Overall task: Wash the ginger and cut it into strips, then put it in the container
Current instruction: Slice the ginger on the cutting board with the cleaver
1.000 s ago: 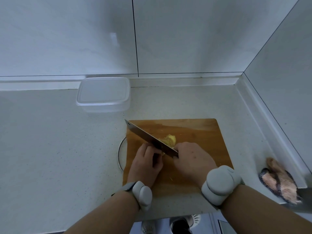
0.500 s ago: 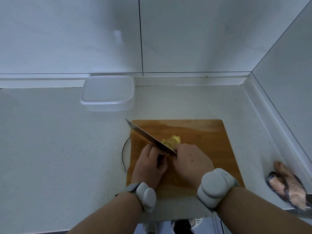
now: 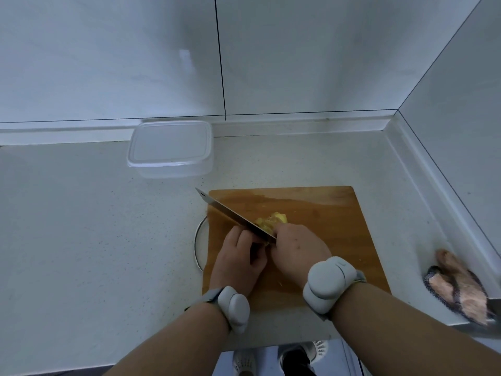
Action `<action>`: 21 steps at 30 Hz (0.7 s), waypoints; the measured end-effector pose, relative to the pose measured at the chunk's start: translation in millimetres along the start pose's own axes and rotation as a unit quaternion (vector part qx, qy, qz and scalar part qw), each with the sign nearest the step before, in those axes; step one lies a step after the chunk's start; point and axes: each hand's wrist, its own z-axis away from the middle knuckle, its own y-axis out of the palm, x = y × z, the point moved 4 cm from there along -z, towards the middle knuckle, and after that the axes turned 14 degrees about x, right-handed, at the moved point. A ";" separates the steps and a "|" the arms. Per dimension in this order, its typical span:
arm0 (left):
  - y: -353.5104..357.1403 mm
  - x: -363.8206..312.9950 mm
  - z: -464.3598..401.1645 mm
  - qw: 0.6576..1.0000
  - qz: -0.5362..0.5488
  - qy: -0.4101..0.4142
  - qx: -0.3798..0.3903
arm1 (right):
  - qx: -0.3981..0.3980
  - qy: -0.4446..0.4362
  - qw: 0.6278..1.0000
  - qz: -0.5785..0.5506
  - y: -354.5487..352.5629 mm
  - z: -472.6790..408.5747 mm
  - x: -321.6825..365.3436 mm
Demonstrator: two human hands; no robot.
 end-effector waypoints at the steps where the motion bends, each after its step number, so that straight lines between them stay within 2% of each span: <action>1: 0.0 0.5 0.2 1.000 0.000 -0.003 0.001 | 0.000 0.001 1.000 -0.001 0.9 1.2 -1.7; 21: -3.4 -3.8 -0.2 1.000 -0.005 0.002 -0.004 | 0.007 0.019 1.000 -0.013 -14.6 22.8 -11.6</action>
